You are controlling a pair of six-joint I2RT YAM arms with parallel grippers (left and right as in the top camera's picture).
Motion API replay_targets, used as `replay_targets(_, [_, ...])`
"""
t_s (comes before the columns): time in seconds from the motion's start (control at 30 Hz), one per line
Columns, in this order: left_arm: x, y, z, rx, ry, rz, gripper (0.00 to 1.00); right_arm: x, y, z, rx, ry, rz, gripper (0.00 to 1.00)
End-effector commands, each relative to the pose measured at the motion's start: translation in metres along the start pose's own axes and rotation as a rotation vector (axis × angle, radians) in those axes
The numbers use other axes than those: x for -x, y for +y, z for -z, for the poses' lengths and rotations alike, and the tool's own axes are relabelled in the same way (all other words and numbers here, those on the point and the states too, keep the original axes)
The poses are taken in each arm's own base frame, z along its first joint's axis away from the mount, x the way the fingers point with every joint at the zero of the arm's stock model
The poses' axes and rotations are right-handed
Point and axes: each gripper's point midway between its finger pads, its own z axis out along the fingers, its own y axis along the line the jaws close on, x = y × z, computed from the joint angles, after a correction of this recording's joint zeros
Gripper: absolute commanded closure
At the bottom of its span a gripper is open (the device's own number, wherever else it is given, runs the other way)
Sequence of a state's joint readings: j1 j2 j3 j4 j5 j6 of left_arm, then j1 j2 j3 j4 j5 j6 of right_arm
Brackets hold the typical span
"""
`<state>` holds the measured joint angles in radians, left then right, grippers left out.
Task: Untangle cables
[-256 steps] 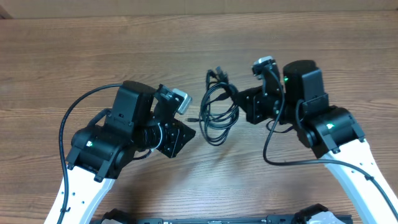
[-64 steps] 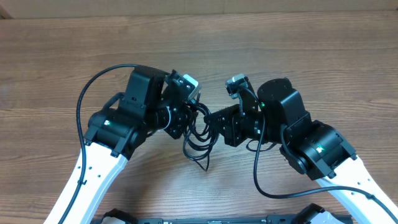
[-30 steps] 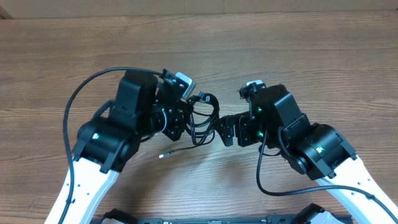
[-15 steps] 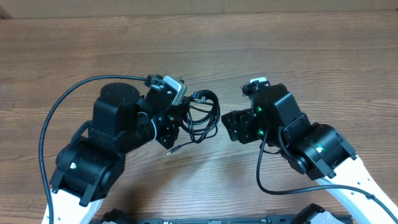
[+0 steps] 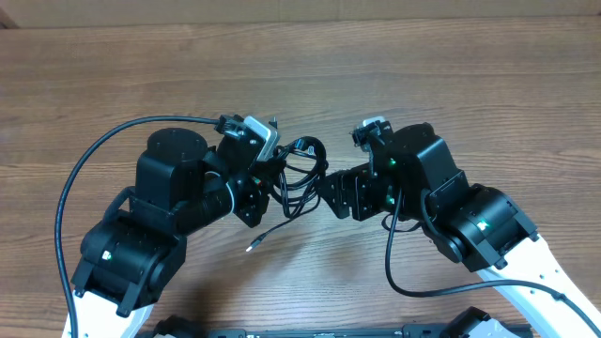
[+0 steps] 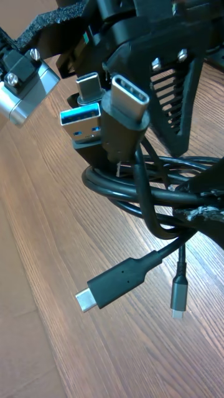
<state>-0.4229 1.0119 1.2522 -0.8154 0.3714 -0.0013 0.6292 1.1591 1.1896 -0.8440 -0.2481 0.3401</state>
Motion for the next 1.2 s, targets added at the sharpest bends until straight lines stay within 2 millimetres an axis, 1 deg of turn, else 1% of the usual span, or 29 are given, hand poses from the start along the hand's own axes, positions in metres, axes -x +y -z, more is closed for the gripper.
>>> replay_targets(0.0, [0.011,-0.006,0.008,-0.020,-0.040,0.008,0.96,0.003,0.010,0.002,0.042,-0.003,0.006,0.26])
replay_targets(0.1, [0.014,-0.007,0.009,-0.028,-0.051,0.018,0.96,0.004,0.010,0.002,0.045,-0.010,0.005,0.28])
replay_targets(0.17, [0.018,-0.013,0.009,-0.060,-0.068,0.010,0.96,0.005,0.010,0.001,0.046,-0.012,0.006,0.30])
replay_targets(0.37, [0.032,-0.022,0.012,-0.113,-0.122,0.027,0.96,0.003,0.007,-0.009,0.035,0.013,-0.002,0.32])
replay_targets(0.43, [0.033,-0.027,0.013,-0.138,-0.122,0.026,0.96,0.003,0.005,-0.012,0.031,0.020,-0.004,0.43])
replay_targets(0.47, [0.032,-0.027,0.013,-0.138,-0.120,0.028,0.95,0.003,0.005,-0.014,0.029,0.024,-0.005,0.54])
replay_targets(0.53, [0.032,-0.026,0.013,-0.137,-0.120,0.028,0.96,0.003,0.001,-0.016,0.011,0.023,-0.007,0.68])
replay_targets(0.57, [0.032,-0.026,0.013,-0.137,-0.121,0.027,0.96,0.004,-0.002,-0.017,-0.007,0.020,-0.008,0.70])
replay_targets(0.67, [0.033,-0.027,0.013,-0.138,-0.125,0.025,0.96,0.004,-0.009,-0.020,-0.039,0.017,-0.010,0.68])
replay_targets(0.7, [0.033,-0.027,0.013,-0.138,-0.125,0.025,0.96,0.005,-0.009,-0.021,-0.039,0.018,-0.011,0.63])
replay_targets(0.73, [0.033,-0.027,0.013,-0.138,-0.125,0.025,0.96,0.005,-0.009,-0.021,-0.039,0.020,-0.012,0.61])
replay_targets(0.87, [0.034,-0.027,0.013,-0.138,-0.128,0.024,0.96,0.005,-0.010,-0.025,-0.042,0.021,-0.032,0.64])
replay_targets(0.9, [0.035,-0.027,0.013,-0.138,-0.130,0.023,0.96,0.006,-0.011,-0.026,-0.046,0.018,-0.034,0.62])
replay_targets(1.0, [0.035,-0.027,0.013,-0.139,-0.134,0.021,0.96,0.008,-0.011,-0.029,-0.045,0.015,-0.042,0.50])
replay_targets(1.03, [0.036,-0.027,0.013,-0.139,-0.134,0.021,0.96,0.009,-0.011,-0.029,-0.044,0.012,-0.051,0.49])
replay_targets(1.13, [0.037,-0.027,0.014,-0.139,-0.139,0.019,0.96,0.011,-0.009,-0.030,-0.039,0.002,-0.059,0.49])
replay_targets(1.17, [0.038,-0.027,0.014,-0.139,-0.143,0.018,0.96,0.013,-0.009,-0.030,-0.038,-0.003,-0.058,0.50])
